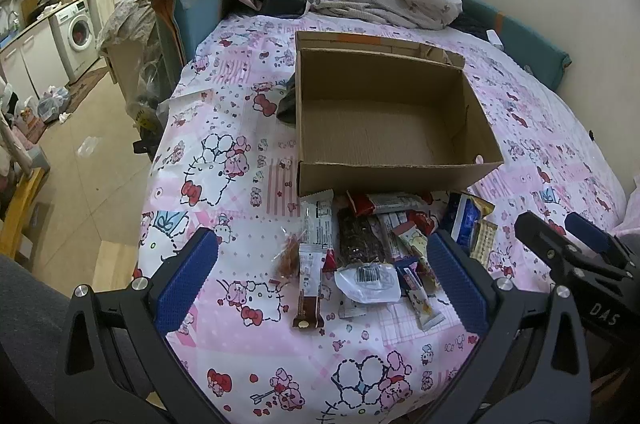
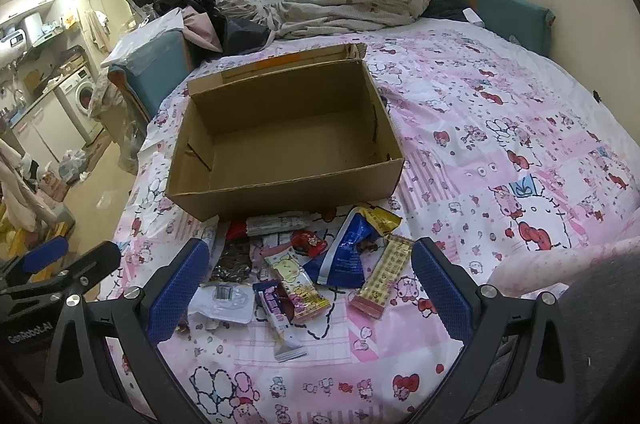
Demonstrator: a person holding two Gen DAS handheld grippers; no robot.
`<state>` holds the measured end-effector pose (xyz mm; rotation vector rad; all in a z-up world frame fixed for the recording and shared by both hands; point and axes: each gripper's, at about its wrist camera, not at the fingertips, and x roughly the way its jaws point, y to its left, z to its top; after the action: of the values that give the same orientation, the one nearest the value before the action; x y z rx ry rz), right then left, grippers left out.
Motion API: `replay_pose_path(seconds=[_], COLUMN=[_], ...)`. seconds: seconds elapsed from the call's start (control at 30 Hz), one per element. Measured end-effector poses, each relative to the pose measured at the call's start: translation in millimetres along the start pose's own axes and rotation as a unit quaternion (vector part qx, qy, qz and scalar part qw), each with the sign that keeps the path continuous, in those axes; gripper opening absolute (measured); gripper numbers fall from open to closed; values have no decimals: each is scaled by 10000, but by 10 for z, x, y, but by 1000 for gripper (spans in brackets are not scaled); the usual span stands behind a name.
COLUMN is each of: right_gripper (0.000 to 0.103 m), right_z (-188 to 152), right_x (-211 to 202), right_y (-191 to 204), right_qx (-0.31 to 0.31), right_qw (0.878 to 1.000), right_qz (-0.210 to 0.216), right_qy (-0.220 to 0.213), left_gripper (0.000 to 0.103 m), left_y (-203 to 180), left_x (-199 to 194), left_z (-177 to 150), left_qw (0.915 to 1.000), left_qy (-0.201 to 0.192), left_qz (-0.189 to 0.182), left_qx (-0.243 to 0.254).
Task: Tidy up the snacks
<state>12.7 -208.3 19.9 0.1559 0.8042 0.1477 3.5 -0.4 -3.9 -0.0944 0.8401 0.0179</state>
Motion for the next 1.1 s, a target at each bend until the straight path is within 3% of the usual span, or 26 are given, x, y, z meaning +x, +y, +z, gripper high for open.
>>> replay_pose_path(seconds=[0.3,0.6,0.7,0.8,0.9,1.03,1.1], right_gripper=[103,103,102,101,91,90,90], right_z=[187,611,624,564,501,489,485], right_x=[68,412,578,712,837,906,945], right_y=[-79,-396,-502,-580,-604,-641,-663], right_qx=[119,81,276,547,624,707,730], right_qw=[9993,9970,9946,9912,9877,9860,9857], right_qz=[252,300,348,444,468,496,474], right_qy=[236,705,933,1117,1355,1424,1444], left_gripper=[103,103,96,78,61,59,58], left_y=[90,434,605,730,759,686,620], left_x=[142,415,655,912,1210,1510,1607], left_z=[115,516,564,492,333,113,42], left_qw=[9996,9961,9903,9818,9693,9524,9490], left_qy=[226,734,1209,1714,2310,2940,3074], left_qz=[-17,304,423,376,351,228,292], left_qx=[-141,-390,-545,-729,-762,-770,-633])
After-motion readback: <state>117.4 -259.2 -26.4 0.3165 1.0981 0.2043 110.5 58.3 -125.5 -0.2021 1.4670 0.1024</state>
